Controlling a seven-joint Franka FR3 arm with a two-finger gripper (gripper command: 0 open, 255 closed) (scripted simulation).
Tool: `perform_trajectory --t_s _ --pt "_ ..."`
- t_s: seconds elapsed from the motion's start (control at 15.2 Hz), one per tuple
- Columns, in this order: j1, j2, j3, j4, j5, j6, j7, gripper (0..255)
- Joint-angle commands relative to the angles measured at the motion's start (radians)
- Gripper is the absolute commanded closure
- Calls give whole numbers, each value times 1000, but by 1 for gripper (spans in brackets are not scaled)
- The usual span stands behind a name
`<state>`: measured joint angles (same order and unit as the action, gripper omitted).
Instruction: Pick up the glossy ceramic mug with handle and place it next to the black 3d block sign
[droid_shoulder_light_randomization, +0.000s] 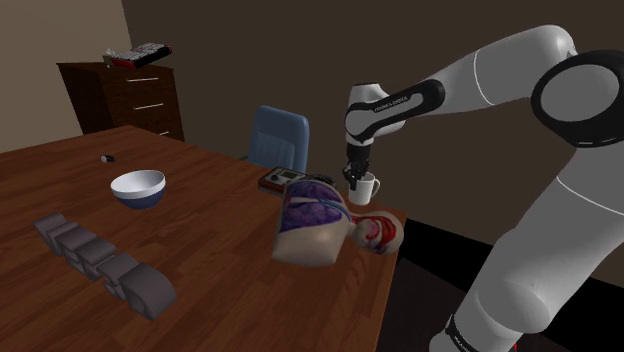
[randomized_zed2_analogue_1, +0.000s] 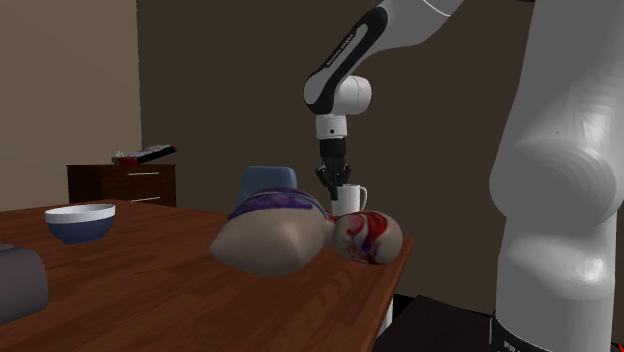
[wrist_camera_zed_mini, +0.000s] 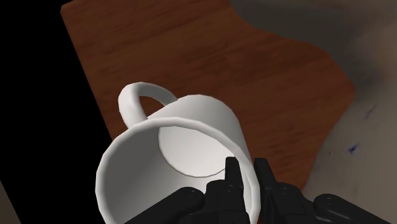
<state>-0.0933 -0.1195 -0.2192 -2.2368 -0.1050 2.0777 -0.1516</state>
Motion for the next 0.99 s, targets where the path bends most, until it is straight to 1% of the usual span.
perform_trajectory --t_s 0.0,0.92 --pt "1 -10 2 19 0 -29 0 255" --pt "4 -60 10 159 -2 -218 -5 255"
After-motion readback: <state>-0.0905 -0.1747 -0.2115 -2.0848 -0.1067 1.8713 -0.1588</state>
